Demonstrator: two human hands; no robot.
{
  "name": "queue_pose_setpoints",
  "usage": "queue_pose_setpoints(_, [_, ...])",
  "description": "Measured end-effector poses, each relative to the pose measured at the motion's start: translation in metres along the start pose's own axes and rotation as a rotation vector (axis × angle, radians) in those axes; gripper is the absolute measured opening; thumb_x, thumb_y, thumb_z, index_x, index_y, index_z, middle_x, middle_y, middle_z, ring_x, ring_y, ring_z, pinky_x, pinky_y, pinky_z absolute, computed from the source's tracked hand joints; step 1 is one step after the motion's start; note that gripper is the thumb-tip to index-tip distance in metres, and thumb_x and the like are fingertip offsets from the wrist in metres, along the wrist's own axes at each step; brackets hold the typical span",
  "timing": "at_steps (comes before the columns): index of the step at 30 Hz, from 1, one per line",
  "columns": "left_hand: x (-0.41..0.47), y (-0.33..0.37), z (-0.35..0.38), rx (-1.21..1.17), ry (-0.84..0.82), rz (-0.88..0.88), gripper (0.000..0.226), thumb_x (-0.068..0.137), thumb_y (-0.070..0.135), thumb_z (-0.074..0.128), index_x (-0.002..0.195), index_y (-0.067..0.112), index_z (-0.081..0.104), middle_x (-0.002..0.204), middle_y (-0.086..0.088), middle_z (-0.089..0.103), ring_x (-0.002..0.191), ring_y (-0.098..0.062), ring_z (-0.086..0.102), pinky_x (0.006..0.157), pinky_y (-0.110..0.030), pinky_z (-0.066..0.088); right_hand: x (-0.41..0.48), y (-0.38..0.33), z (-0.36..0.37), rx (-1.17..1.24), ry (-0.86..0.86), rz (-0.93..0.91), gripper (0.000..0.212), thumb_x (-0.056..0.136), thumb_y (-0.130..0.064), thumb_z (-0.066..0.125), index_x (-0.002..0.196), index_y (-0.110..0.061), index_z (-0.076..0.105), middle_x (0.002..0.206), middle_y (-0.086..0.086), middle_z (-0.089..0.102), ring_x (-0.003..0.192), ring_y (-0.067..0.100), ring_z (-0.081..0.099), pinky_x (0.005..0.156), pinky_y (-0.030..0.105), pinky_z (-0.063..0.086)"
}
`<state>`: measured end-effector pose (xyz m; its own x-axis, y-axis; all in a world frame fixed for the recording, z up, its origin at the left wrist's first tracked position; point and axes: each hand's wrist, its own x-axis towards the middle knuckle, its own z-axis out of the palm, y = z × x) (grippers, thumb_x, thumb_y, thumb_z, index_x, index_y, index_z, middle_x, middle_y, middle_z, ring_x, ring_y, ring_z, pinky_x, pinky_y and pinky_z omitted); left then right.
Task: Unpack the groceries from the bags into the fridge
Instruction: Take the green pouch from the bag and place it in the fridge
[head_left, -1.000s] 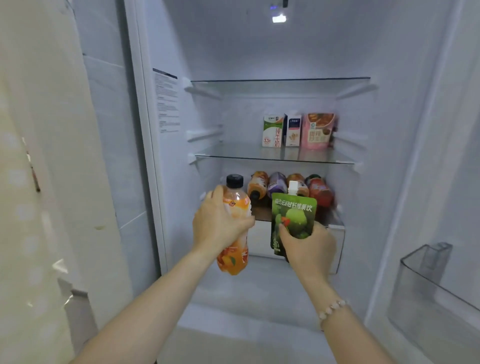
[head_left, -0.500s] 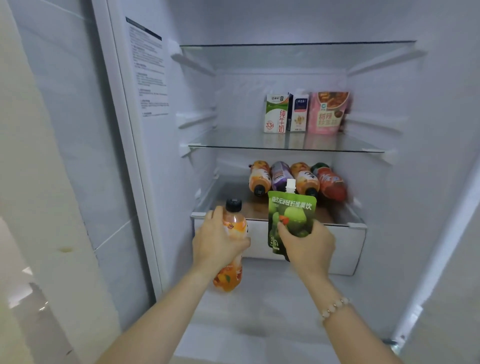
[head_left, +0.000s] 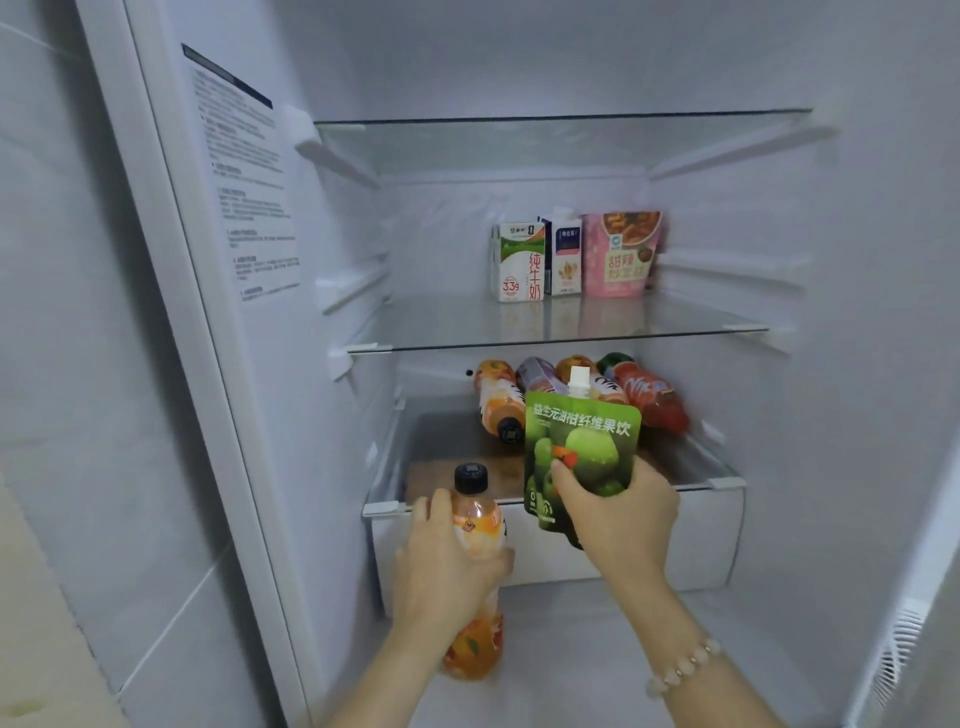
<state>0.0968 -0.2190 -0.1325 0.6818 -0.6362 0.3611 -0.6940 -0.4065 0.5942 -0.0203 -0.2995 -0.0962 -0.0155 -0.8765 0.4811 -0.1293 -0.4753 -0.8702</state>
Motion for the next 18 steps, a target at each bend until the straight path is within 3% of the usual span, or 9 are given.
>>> queue_pose_setpoints(7, [-0.001,0.001,-0.003,0.081,-0.042,-0.006,0.087,0.061,0.069,0.067,0.128,0.031,0.027,0.126,0.011,0.034,0.11,-0.013,0.052,0.082,-0.025,0.043,0.007,-0.022,0.012,0.133,0.001,-0.181,0.033,0.066,-0.018,0.084,0.069,-0.038,0.058,0.069,-0.022,0.062,0.072,-0.005,0.063,0.061,0.013,0.048])
queue_pose_setpoints(11, [0.003,0.002,-0.014,0.015,-0.039,-0.044,0.105,0.046,0.077,0.068,0.13,0.037,0.019,0.127,0.018,0.032,0.116,-0.009,0.048,0.087,-0.027,0.045,0.009,-0.037,0.018,0.213,0.007,-0.307,0.035,0.062,-0.014,0.086,0.073,-0.037,0.061,0.069,-0.021,0.065,0.073,-0.003,0.065,0.063,0.012,0.051])
queue_pose_setpoints(15, [0.007,0.004,-0.023,0.008,-0.002,0.016,0.097,0.048,0.076,0.068,0.126,0.041,0.023,0.123,0.022,0.036,0.116,-0.005,0.046,0.088,-0.024,0.043,0.019,-0.06,0.018,0.326,-0.009,-0.415,0.038,0.063,-0.009,0.085,0.075,-0.038,0.063,0.069,-0.026,0.066,0.073,-0.006,0.065,0.062,0.007,0.049])
queue_pose_setpoints(18, [0.01,0.007,-0.021,0.022,0.042,0.015,0.099,0.049,0.077,0.067,0.13,0.04,0.023,0.129,0.021,0.036,0.121,-0.004,0.042,0.094,-0.025,0.042,0.029,-0.072,0.017,0.405,-0.031,-0.408,0.033,0.064,-0.007,0.084,0.074,-0.033,0.066,0.07,-0.02,0.068,0.072,-0.005,0.066,0.062,0.008,0.05])
